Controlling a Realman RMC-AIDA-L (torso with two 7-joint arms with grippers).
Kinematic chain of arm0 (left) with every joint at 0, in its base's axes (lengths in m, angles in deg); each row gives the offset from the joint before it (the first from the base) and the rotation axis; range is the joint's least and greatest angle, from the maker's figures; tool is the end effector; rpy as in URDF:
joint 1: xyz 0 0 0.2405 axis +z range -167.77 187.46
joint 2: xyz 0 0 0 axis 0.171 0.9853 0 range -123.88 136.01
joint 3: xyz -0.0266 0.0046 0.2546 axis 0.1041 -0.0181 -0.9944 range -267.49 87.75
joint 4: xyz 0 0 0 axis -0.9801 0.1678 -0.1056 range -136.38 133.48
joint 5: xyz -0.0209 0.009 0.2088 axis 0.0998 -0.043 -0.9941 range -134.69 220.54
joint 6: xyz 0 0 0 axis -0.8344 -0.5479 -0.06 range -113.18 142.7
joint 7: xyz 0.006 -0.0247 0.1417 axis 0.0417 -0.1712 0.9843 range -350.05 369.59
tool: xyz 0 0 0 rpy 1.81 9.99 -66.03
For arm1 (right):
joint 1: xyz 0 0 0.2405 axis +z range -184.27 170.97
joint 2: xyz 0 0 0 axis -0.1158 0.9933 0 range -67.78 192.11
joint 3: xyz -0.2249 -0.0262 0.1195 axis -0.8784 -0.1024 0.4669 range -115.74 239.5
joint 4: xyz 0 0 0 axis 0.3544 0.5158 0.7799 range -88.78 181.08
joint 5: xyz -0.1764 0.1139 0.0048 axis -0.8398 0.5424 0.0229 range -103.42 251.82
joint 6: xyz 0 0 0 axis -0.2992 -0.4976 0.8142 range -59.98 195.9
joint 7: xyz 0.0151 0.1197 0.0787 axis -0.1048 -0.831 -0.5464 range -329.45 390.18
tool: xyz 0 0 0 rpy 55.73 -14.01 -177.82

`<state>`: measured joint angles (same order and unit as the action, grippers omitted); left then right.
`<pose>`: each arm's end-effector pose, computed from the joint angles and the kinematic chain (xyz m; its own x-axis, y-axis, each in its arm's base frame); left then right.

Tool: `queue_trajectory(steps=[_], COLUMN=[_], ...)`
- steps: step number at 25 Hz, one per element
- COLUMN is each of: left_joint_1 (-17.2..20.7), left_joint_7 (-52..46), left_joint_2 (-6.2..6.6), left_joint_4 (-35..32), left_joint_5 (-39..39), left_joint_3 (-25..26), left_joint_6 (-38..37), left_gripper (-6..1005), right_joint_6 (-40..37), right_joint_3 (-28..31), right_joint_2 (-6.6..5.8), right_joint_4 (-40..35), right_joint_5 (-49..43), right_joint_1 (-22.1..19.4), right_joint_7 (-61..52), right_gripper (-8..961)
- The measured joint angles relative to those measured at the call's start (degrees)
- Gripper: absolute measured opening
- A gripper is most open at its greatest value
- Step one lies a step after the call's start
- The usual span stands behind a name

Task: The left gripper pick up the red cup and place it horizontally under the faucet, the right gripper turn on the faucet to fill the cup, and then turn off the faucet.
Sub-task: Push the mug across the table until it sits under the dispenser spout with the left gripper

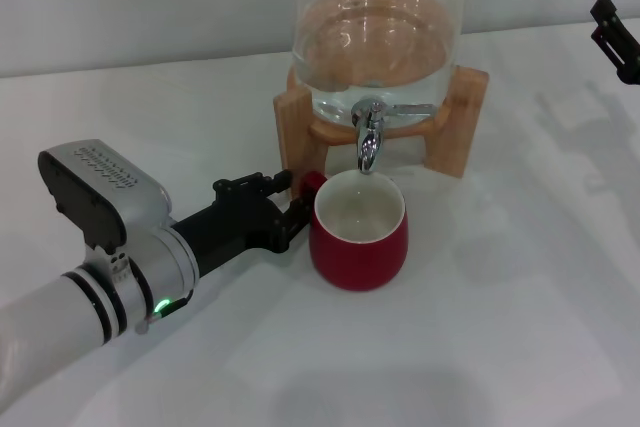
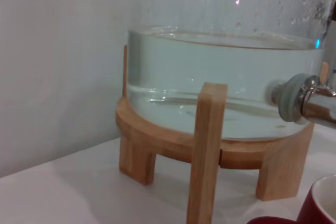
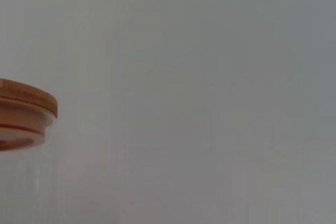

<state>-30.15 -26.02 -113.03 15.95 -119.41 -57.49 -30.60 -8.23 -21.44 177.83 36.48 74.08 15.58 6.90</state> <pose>-0.2173 0.3468 -0.1369 0.8088 0.2497 0.5325 0.4898 -0.7872 -0.3748 0.3361 0.3294 0.0540 0.6097 0.2272 -0.7594 -0.7457 -0.1606 -0.6467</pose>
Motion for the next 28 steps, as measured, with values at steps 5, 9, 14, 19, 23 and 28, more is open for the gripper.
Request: queue_trajectory(steps=[5,9,14,19,23,28], left_joint_1=[0.24,0.76,1.60,2.68,3.30,3.76], left_joint_7=[0.00,0.21,0.52,0.68,0.76,0.84], left_joint_2=[0.00,0.00,0.01,0.01,0.01,0.00], left_joint_4=[0.08,0.36,0.66,0.76,0.78,0.78], left_joint_5=[0.00,0.12,0.30,0.27,0.20,0.30], left_joint_3=[0.20,0.38,1.26,2.05,2.78,3.35], left_joint_6=[0.16,0.20,0.27,0.28,0.28,0.30], left_gripper=[389,392,394,395,396,403], right_joint_6=[0.00,0.00,0.00,0.00,0.00,-0.02], right_joint_3=[0.00,0.00,0.00,0.00,-0.07,-0.46], right_joint_2=[0.00,0.00,0.00,0.00,0.00,0.00], right_joint_4=[0.00,0.09,0.13,0.08,0.00,0.00], right_joint_5=[0.03,0.04,0.01,-0.01,-0.10,-0.15], right_joint_1=[0.00,0.00,-0.10,-0.27,-0.27,-0.27], right_joint_7=[0.00,0.00,0.00,-0.01,-0.03,-0.04], right_gripper=[806,806,807,807,807,807])
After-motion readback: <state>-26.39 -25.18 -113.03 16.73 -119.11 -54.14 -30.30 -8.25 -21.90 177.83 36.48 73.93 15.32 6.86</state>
